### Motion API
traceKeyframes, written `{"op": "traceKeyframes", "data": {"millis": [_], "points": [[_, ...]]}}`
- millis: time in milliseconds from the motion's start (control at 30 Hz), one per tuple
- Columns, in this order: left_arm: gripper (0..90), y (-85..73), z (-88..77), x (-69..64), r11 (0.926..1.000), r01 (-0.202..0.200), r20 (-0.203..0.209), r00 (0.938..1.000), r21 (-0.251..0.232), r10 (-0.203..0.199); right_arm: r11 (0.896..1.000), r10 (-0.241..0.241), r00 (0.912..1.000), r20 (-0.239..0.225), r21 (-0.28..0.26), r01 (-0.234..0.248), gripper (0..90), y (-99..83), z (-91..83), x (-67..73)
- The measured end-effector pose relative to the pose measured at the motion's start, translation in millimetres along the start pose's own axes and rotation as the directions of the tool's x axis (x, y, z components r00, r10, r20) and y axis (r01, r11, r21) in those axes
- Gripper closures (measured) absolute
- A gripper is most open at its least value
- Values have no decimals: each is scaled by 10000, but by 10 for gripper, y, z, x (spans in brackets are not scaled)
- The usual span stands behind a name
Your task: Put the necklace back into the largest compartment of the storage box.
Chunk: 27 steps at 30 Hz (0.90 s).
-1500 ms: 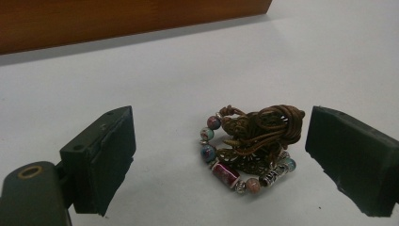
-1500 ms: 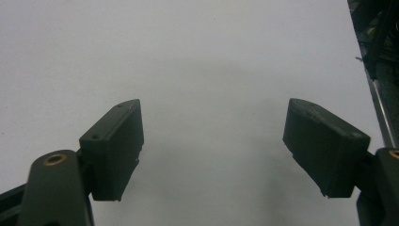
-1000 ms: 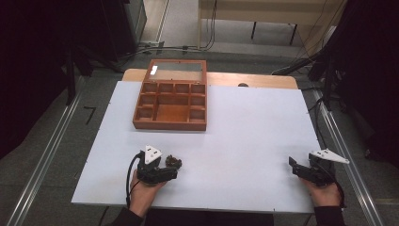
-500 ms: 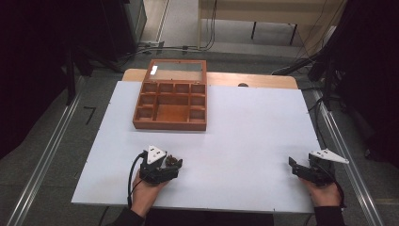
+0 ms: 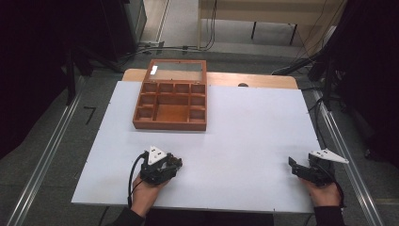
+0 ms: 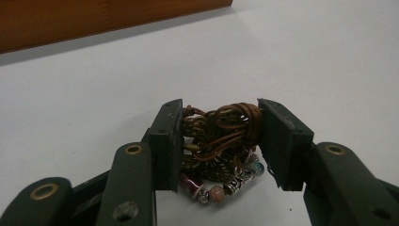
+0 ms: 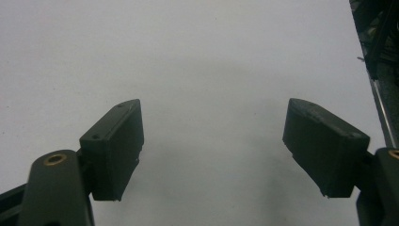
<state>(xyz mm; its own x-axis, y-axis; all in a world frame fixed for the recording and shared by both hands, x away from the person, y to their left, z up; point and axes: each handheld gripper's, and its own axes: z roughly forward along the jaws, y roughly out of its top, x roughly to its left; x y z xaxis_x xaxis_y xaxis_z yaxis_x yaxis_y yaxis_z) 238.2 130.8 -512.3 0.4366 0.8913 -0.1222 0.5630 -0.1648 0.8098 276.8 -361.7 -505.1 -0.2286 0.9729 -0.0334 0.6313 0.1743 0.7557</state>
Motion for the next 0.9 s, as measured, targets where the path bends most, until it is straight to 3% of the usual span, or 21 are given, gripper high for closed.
{"op": "traceKeyframes", "data": {"millis": [900], "points": [[547,32,-90,-20,9997,21,-157,9999,-232,-25,10000,75,10000,-33,7,-75,193,-2,-2,-4]]}}
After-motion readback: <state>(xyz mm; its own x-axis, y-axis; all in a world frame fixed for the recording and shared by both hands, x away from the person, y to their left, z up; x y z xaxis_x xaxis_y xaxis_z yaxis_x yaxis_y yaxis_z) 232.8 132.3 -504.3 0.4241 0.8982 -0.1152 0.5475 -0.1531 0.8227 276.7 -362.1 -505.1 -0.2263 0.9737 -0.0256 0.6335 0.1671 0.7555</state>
